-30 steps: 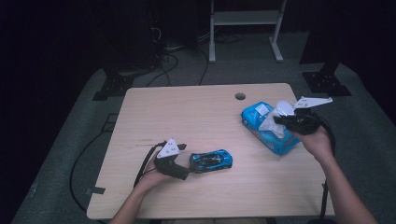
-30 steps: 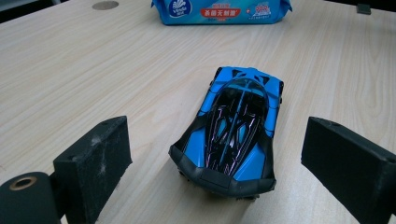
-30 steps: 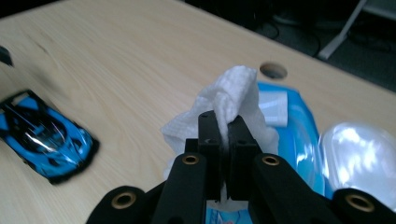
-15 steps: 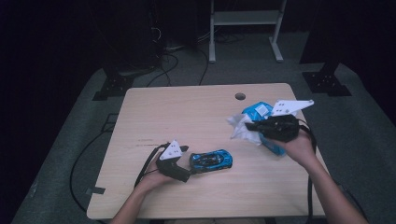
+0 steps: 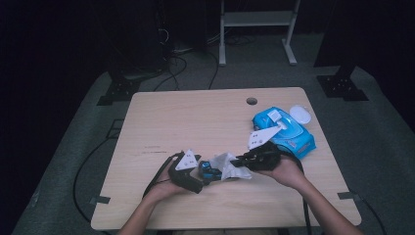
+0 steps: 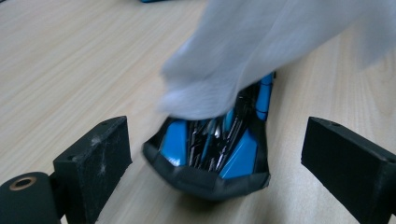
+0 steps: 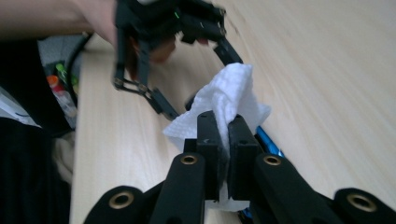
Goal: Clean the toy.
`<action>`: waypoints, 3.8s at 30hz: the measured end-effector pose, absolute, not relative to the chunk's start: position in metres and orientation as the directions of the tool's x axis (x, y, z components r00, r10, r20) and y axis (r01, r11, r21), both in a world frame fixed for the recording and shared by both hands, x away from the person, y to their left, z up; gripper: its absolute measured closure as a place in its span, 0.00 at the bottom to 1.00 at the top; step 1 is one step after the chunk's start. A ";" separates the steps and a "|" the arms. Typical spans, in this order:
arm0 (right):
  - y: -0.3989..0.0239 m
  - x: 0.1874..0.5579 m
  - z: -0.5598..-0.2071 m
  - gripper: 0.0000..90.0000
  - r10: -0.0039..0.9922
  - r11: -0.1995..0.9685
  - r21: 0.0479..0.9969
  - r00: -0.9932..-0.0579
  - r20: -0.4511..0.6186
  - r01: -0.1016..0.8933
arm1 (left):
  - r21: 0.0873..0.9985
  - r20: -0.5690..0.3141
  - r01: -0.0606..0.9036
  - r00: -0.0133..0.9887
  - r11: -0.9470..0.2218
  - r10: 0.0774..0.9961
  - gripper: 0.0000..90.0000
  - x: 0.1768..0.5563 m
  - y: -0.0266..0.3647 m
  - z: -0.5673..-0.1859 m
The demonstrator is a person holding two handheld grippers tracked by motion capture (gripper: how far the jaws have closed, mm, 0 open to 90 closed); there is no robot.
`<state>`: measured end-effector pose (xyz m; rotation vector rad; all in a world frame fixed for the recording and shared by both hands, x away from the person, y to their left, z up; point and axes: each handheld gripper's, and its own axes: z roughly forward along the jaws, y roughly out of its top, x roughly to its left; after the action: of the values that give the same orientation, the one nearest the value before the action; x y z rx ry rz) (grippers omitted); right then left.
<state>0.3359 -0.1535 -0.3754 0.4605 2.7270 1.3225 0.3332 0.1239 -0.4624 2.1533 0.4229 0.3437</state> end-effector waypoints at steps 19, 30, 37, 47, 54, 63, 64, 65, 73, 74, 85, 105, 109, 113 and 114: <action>-0.094 0.364 -0.442 0.78 0.362 0.606 0.741 -0.930 0.065 0.288 | 0.783 0.059 0.206 0.915 -0.588 0.399 0.18 0.346 0.122 -0.476; -0.109 0.353 -0.447 0.90 0.371 0.586 0.772 -0.928 0.014 0.246 | 0.744 0.078 0.201 0.921 -0.637 0.382 0.21 0.348 0.120 -0.476; -0.144 0.353 -0.456 0.92 0.420 0.595 0.746 -0.907 0.030 0.300 | 0.741 0.095 0.185 0.923 -0.645 0.374 0.21 0.347 0.119 -0.476; -0.126 0.345 -0.440 0.64 0.413 0.546 0.804 -0.911 -0.016 0.233 | 0.735 0.095 0.193 0.920 -0.650 0.380 0.22 0.346 0.121 -0.476; -0.108 0.339 -0.455 0.74 0.409 0.574 0.800 -0.907 -0.097 0.174 | 0.733 0.099 0.193 0.918 -0.652 0.383 0.22 0.345 0.122 -0.476; -0.153 0.356 -0.461 0.91 0.489 0.550 0.771 -0.872 0.014 0.321 | 0.735 0.105 0.182 0.921 -0.654 0.375 0.22 0.345 0.123 -0.476; -0.153 0.356 -0.461 0.91 0.489 0.550 0.771 -0.872 0.014 0.321 | 0.734 0.106 0.182 0.921 -0.654 0.376 0.22 0.345 0.123 -0.477; -0.162 0.361 -0.463 0.91 0.513 0.521 0.766 -0.855 0.070 0.376 | 0.736 0.114 0.176 0.919 -0.654 0.377 0.24 0.344 0.123 -0.477; -0.142 0.353 -0.461 0.92 0.430 0.483 0.803 -0.893 0.129 0.349 | 0.735 0.112 0.180 0.919 -0.654 0.379 0.24 0.344 0.123 -0.477; -0.136 0.351 -0.461 0.92 0.412 0.494 0.803 -0.903 0.121 0.333 | 0.735 0.114 0.177 0.919 -0.654 0.377 0.24 0.344 0.123 -0.477; -0.168 0.368 -0.466 0.92 0.536 0.476 0.774 -0.836 0.122 0.418 | 0.734 0.115 0.174 0.921 -0.656 0.372 0.24 0.345 0.124 -0.477; -0.173 0.377 -0.465 0.92 0.547 0.481 0.759 -0.827 0.132 0.439 | 0.735 0.099 0.191 0.919 -0.651 0.381 0.24 0.346 0.124 -0.478; -0.171 0.367 -0.467 0.92 0.516 0.471 0.769 -0.842 0.158 0.433 | 0.739 0.088 0.200 0.918 -0.644 0.386 0.24 0.346 0.125 -0.480; -0.162 0.363 -0.463 0.92 0.477 0.471 0.780 -0.863 0.167 0.412 | 0.739 0.078 0.207 0.919 -0.641 0.388 0.23 0.347 0.125 -0.481; -0.162 0.363 -0.464 0.91 0.480 0.483 0.777 -0.864 0.151 0.404 | 0.739 0.080 0.206 0.918 -0.641 0.388 0.23 0.347 0.125 -0.481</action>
<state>0.3630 -0.1622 -0.4638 0.7855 2.6288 1.3420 0.3467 0.1247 -0.4806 2.2830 0.4198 0.2956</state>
